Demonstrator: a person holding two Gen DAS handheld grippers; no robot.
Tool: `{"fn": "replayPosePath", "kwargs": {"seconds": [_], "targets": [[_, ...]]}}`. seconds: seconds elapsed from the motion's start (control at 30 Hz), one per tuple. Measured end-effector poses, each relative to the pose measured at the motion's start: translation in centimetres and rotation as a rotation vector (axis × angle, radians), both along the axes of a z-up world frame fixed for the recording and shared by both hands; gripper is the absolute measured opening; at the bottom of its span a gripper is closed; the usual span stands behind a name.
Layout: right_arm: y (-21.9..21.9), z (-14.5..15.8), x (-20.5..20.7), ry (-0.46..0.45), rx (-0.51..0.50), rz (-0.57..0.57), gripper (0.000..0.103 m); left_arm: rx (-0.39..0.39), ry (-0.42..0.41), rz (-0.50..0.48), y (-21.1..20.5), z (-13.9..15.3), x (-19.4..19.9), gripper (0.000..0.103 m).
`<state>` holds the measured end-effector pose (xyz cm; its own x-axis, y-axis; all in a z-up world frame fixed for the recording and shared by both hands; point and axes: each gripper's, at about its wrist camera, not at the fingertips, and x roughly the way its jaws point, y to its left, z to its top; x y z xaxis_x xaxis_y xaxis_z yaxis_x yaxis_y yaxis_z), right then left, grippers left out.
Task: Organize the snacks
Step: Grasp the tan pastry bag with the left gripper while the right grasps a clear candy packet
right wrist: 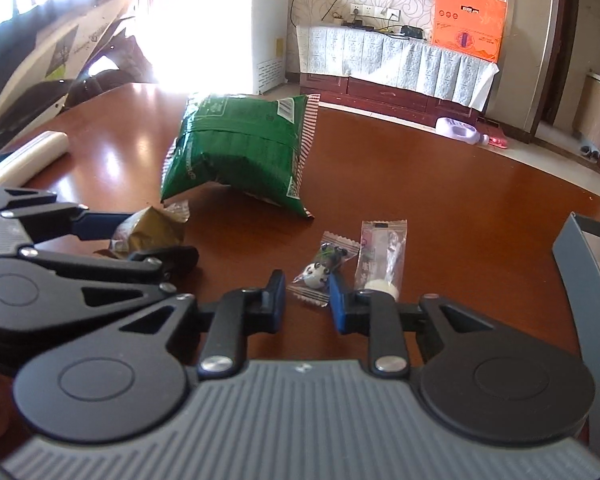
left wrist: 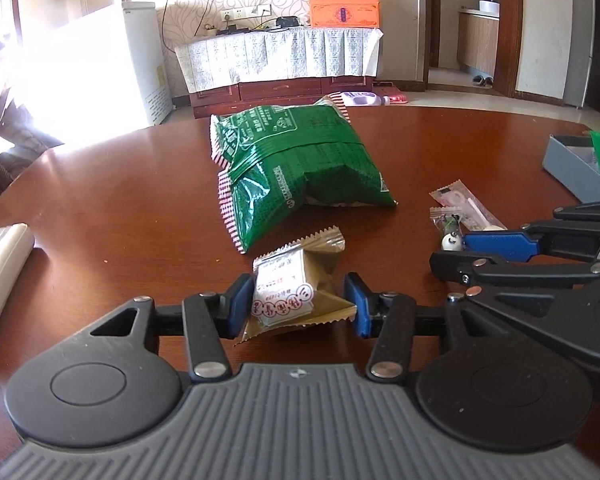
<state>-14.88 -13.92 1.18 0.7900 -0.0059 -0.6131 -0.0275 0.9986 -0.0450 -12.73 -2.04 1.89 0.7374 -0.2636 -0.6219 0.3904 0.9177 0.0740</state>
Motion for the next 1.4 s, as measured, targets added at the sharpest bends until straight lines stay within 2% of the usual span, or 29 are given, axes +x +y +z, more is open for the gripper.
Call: {"fn": "replayPosePath", "kwargs": {"seconds": [0.1,0.2,0.3,0.57,1.0,1.4], "targets": [[-0.1,0.2,-0.1,0.004,0.017,0.003,0.027,-0.007,0.005,-0.001,0.0,0.0,0.3,0.059],[0.1,0.7,-0.8,-0.006,0.020,0.015,0.026,-0.018,0.009,-0.010,0.0,-0.1,0.3,0.055],[0.5,0.8,-1.5,0.003,0.007,0.033,0.026,0.004,-0.004,-0.012,-0.4,-0.1,0.0,0.054],[0.7,1.5,-4.0,0.004,-0.018,0.060,0.026,-0.009,0.012,-0.011,-1.0,0.1,-0.3,0.054],[0.0,3.5,-6.7,-0.061,-0.011,0.043,0.026,-0.018,-0.018,-0.041,-3.0,1.1,-1.5,0.054],[-3.1,5.1,-9.4,-0.125,0.006,-0.049,0.026,-0.032,-0.056,-0.105,-6.9,2.6,-3.6,0.054]]}}
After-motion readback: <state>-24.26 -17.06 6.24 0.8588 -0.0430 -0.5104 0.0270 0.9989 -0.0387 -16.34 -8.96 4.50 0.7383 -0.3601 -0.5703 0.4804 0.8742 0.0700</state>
